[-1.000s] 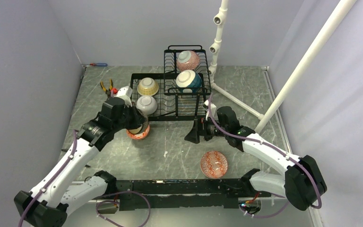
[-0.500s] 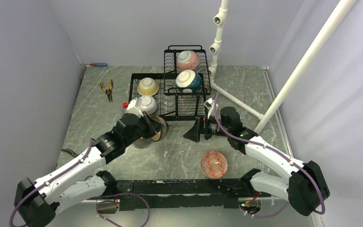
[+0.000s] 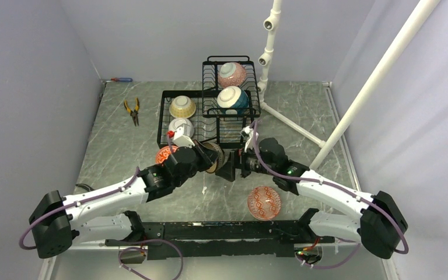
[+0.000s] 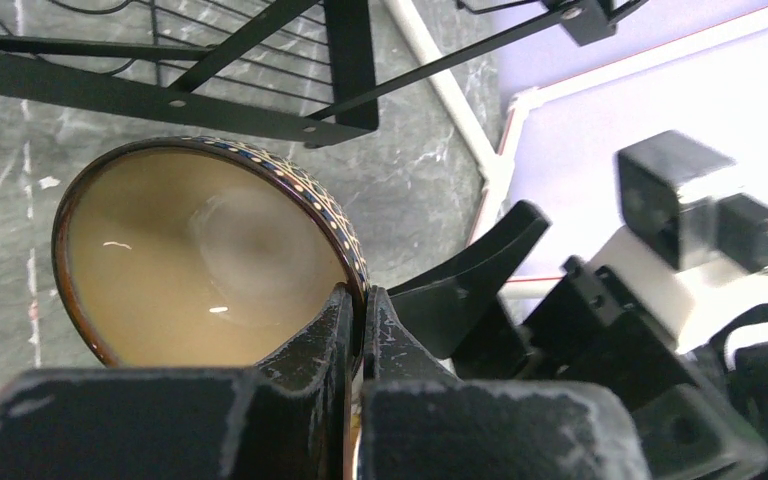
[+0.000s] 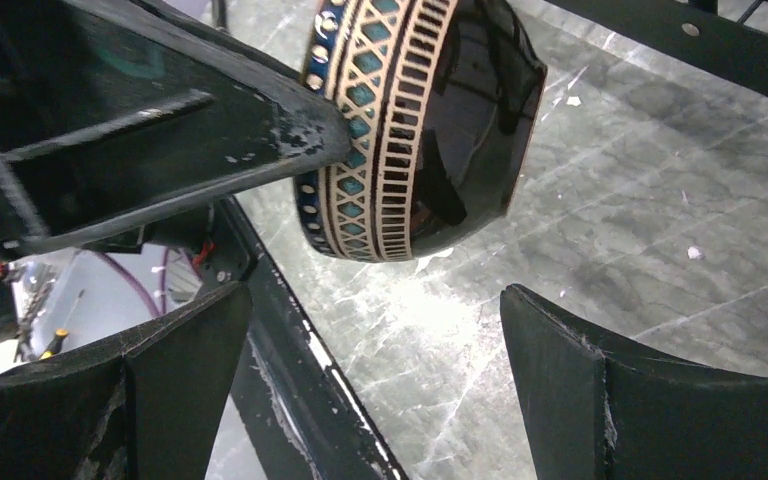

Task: Load the bowls into the dish rack
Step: Pick up the bowl from the center of the board.

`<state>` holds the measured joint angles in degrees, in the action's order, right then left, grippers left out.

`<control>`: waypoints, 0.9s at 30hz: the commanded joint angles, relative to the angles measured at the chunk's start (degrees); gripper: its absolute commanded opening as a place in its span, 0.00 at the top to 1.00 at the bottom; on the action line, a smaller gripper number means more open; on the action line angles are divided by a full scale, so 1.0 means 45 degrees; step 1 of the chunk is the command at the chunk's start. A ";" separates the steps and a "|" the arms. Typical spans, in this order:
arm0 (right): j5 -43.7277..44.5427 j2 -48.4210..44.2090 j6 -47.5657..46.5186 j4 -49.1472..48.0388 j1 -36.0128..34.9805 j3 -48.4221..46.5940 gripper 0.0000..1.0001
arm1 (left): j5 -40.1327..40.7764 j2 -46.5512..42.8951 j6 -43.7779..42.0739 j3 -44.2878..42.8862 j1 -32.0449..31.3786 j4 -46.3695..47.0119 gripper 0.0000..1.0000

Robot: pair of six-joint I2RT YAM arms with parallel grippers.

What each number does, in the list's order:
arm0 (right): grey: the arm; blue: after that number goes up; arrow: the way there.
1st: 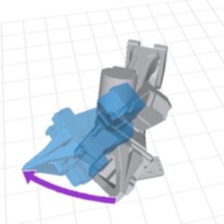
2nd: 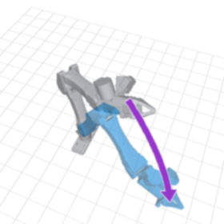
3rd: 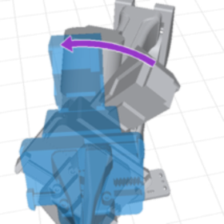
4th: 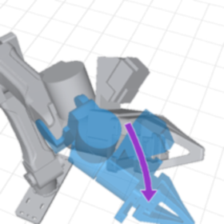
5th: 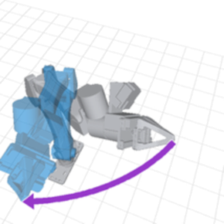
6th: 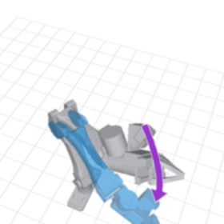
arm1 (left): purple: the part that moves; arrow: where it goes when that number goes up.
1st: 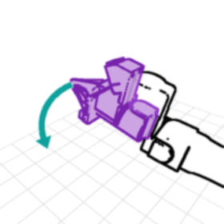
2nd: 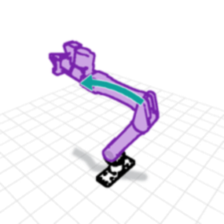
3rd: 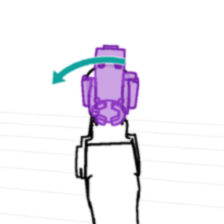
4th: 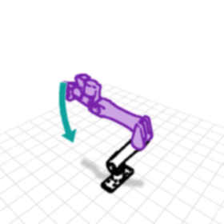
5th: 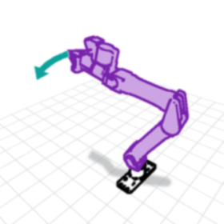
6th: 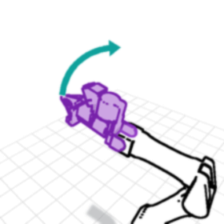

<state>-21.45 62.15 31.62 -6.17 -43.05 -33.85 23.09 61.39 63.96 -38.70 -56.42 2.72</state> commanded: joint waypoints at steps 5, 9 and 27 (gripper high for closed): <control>0.3376 0.0602 0.0163 -0.0724 -0.0839 -0.0749 0.00 | 0.0414 -0.0057 0.0801 -0.0949 -0.0111 0.2287 0.98; 0.3808 0.0610 0.0152 -0.2064 -0.0860 -0.0403 0.00 | 0.0130 -0.0201 0.0902 -0.0719 -0.0104 0.2682 0.97; 0.4519 0.1363 -0.0851 -0.3852 -0.1266 -0.0627 0.17 | 0.0073 -0.0446 0.1305 -0.0578 -0.0122 0.2389 0.98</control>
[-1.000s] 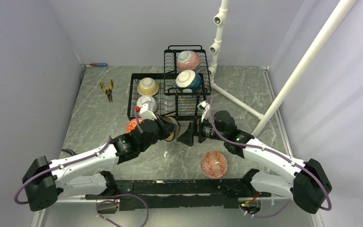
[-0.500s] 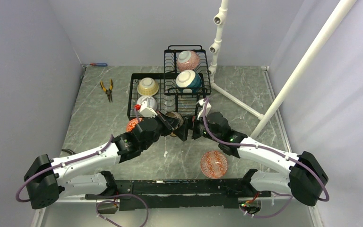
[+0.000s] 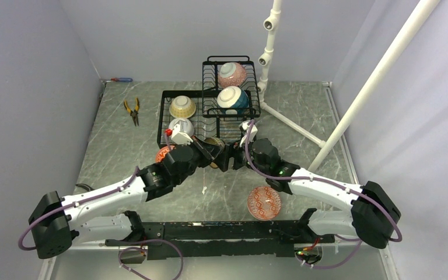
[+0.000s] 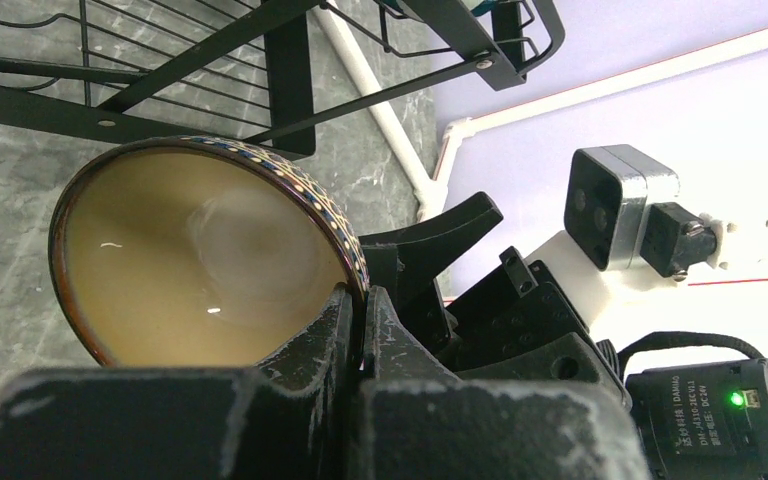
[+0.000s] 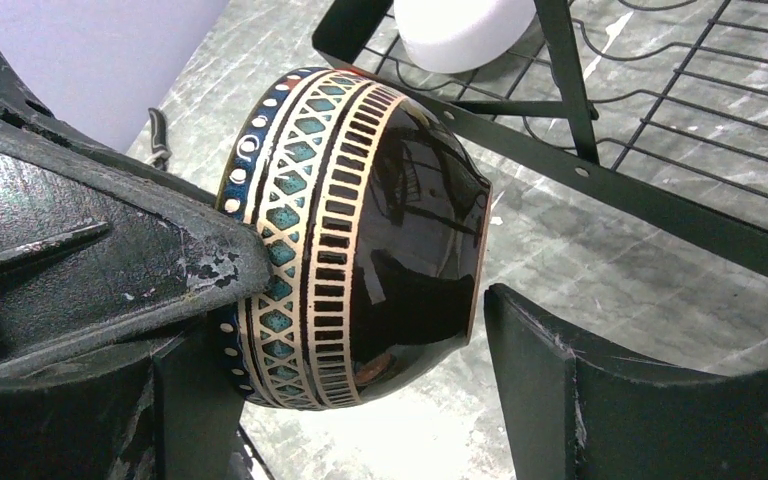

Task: Load the bowls into the dish rack
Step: Pick up the bowl from the center of the board.

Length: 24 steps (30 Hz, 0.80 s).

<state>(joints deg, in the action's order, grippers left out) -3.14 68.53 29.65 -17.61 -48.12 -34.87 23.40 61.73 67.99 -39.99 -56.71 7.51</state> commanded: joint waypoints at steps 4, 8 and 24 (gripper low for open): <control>0.0602 0.0076 -0.0648 -0.1473 -0.0274 -0.0414 0.21 | 0.0054 -0.0526 0.0474 -0.0313 -0.0059 0.1171 0.97; 0.0635 0.0094 -0.0767 -0.1560 -0.0320 -0.0433 0.39 | 0.0059 -0.0534 0.0506 -0.0303 -0.0060 0.1037 0.98; 0.1863 0.0225 -0.0723 -0.0572 -0.0356 -0.0394 1.00 | 0.0514 -0.0498 0.0986 -0.0025 -0.0072 0.0017 0.69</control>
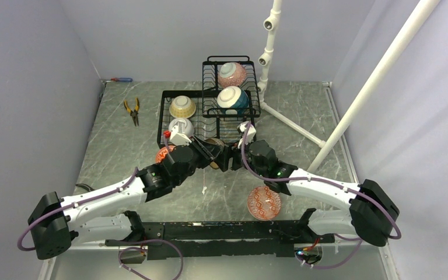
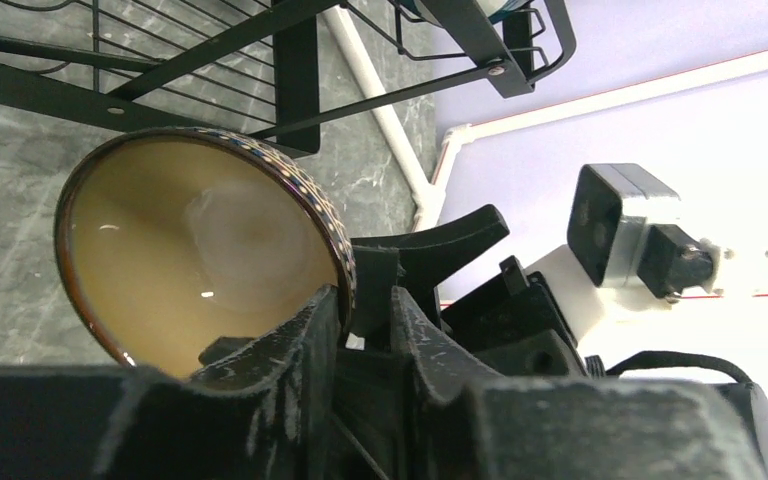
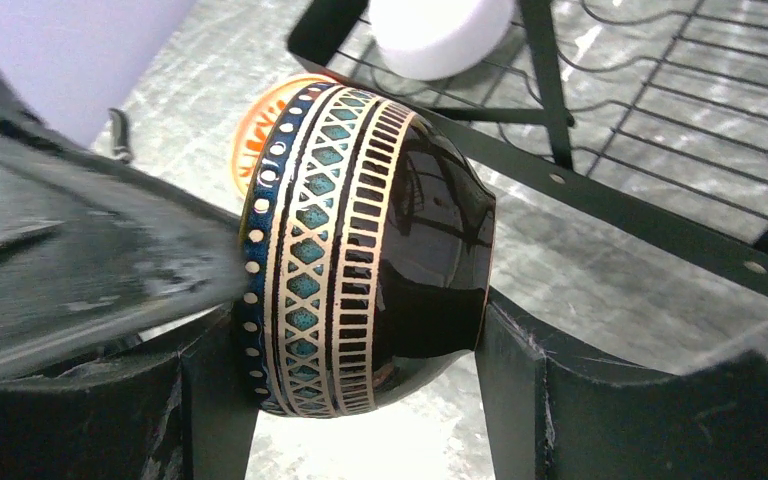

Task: Load the bowls into the dish rack
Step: Pick up the bowl from the center of the board.

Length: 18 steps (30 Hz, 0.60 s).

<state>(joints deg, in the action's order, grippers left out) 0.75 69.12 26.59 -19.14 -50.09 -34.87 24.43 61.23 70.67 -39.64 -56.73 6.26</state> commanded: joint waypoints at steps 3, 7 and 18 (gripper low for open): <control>0.1090 0.0274 -0.0035 -0.0037 0.0127 -0.0329 1.00 | 0.0385 -0.0375 0.0334 -0.0042 -0.0056 -0.0079 0.52; 0.0738 0.0640 0.0171 0.0070 0.0305 -0.0179 1.00 | 0.0554 -0.0365 0.0168 -0.0042 -0.0039 -0.0827 0.38; -0.3329 0.0447 0.0566 -0.0933 0.2571 0.1074 1.00 | 0.0330 -0.0832 -0.1508 -0.0307 0.0362 -0.4679 0.06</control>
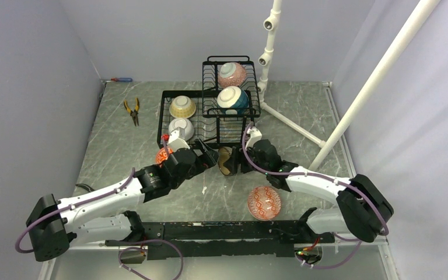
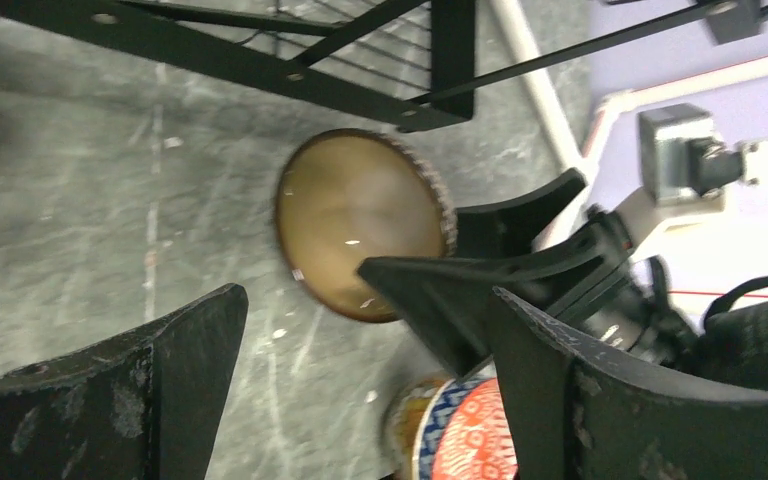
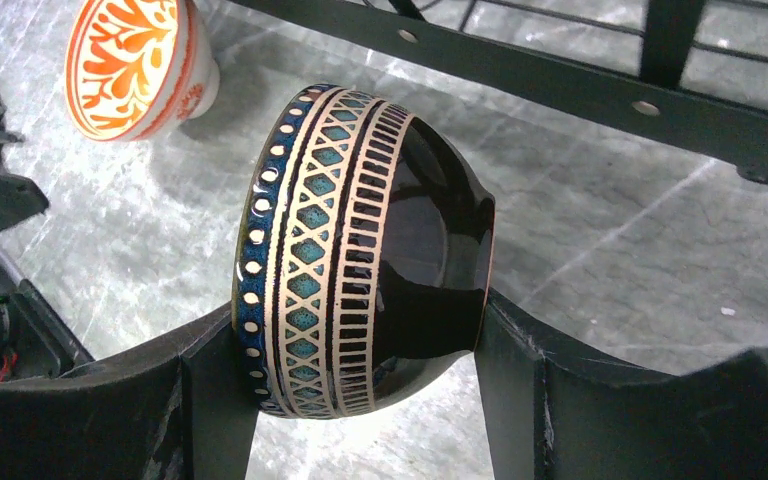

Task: Load the bowls into the dish rack
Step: Pick up the bowl from the center of the board.

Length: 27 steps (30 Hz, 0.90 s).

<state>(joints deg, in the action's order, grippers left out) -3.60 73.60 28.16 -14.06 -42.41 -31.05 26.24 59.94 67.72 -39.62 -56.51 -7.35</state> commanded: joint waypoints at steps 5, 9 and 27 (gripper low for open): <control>-0.4257 -0.1044 -0.0163 -0.1714 0.1760 0.0343 1.00 | -0.2503 -0.1324 -0.1664 0.0925 0.1689 -0.0968 0.06; -0.5581 -0.1637 -0.0263 -0.1408 0.2238 0.0346 1.00 | -0.5363 -0.2261 -0.2132 0.2605 0.3040 0.1779 0.06; -0.9238 -0.2683 0.1380 -0.2117 0.2464 -0.0911 1.00 | -1.2046 -0.0151 -0.2373 0.4927 0.4042 1.0949 0.14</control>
<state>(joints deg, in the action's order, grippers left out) -40.58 63.94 31.94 -15.75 -31.42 -30.81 -22.85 57.12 57.95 -17.69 -38.54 32.34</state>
